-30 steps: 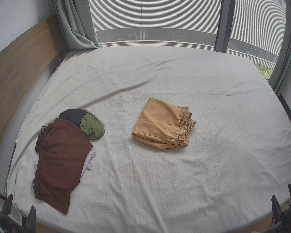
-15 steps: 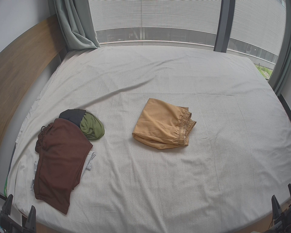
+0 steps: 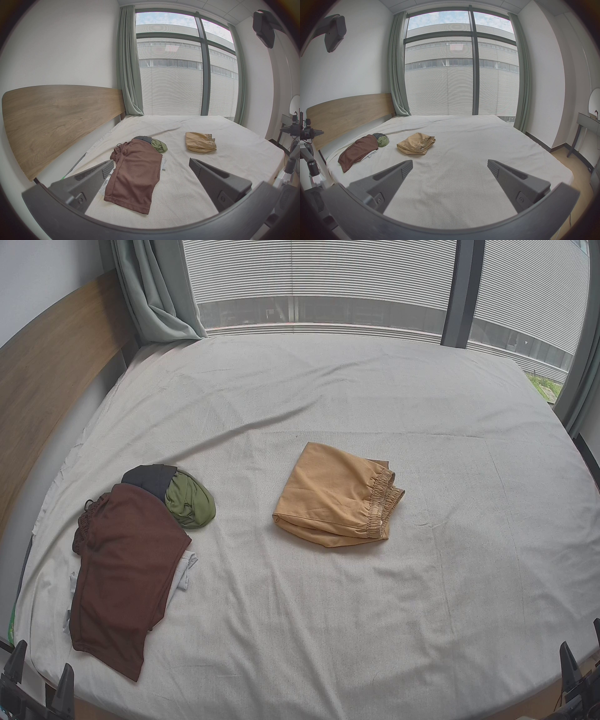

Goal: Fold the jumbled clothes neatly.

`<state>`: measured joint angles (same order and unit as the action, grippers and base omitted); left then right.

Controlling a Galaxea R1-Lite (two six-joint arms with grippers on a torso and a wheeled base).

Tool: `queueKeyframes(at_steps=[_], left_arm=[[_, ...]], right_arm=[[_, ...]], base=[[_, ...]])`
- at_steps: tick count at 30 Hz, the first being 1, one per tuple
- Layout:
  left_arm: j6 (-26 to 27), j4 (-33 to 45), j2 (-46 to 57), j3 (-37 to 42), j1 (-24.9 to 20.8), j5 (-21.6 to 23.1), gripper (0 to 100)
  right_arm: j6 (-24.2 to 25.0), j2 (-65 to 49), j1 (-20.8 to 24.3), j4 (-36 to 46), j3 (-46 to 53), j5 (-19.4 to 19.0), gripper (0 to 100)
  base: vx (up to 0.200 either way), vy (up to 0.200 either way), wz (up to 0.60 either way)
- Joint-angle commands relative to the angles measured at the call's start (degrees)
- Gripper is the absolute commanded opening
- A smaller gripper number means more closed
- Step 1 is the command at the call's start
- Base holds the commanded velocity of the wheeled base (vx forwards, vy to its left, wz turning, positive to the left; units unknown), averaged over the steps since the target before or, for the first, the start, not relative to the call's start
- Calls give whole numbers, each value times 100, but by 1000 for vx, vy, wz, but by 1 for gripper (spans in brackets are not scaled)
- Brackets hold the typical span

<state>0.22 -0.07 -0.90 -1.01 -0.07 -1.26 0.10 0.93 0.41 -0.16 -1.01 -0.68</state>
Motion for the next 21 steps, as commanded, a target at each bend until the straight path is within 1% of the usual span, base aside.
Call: queueKeyframes(at_steps=[1,21], left_arm=[[-4,-1,90,92,-1,3,100],[4,-1,90,92,-1,3,100]], right_arm=[[-1,-93,2,-2,92,-2,100],[-1,-93,2,-2,92,-2,100]], base=[[0,0,0],[0,0,0]])
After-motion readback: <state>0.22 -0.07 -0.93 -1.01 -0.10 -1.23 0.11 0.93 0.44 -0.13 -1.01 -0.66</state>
